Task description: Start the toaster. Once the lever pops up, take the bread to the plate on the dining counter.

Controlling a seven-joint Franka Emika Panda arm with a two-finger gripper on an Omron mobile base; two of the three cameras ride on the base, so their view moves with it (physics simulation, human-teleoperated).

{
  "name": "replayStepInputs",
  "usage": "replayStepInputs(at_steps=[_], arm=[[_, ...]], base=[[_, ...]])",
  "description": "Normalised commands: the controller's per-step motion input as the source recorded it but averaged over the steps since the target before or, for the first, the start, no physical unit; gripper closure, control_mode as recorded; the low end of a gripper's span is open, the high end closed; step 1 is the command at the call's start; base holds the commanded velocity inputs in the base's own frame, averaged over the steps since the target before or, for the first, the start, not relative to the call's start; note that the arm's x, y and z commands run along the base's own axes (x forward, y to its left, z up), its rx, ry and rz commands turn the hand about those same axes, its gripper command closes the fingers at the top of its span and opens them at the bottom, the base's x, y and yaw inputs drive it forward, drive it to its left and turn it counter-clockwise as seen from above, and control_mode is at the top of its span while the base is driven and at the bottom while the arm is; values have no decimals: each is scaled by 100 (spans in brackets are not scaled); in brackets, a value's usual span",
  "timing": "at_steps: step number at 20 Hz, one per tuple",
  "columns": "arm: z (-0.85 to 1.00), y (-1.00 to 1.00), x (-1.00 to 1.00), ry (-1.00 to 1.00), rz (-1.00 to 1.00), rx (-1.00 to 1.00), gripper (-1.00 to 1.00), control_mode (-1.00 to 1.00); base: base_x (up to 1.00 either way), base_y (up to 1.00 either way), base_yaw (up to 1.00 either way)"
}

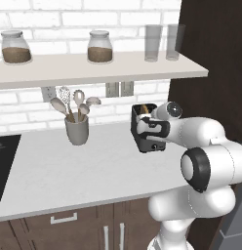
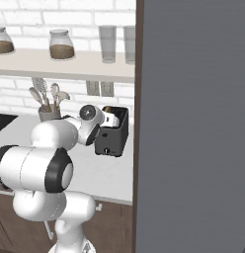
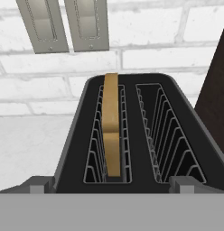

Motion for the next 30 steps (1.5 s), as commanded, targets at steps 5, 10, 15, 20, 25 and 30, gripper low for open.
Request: replayStepInputs(at_steps=[5, 10, 15, 20, 25, 30], arm=[[0, 0, 0, 0, 0, 0, -100, -100], [0, 0, 0, 0, 0, 0, -100, -100], [0, 0, 9, 0, 0, 0, -100, -100], [0, 0, 22, 1, 0, 0, -100, -100], [0, 0, 24, 0, 0, 0, -100, -100], [0, 0, 19, 1, 0, 0, -100, -100]], base=[[0, 0, 0], [0, 0, 0], [0, 0, 0], [0, 0, 0], [0, 0, 0], [0, 0, 0]])
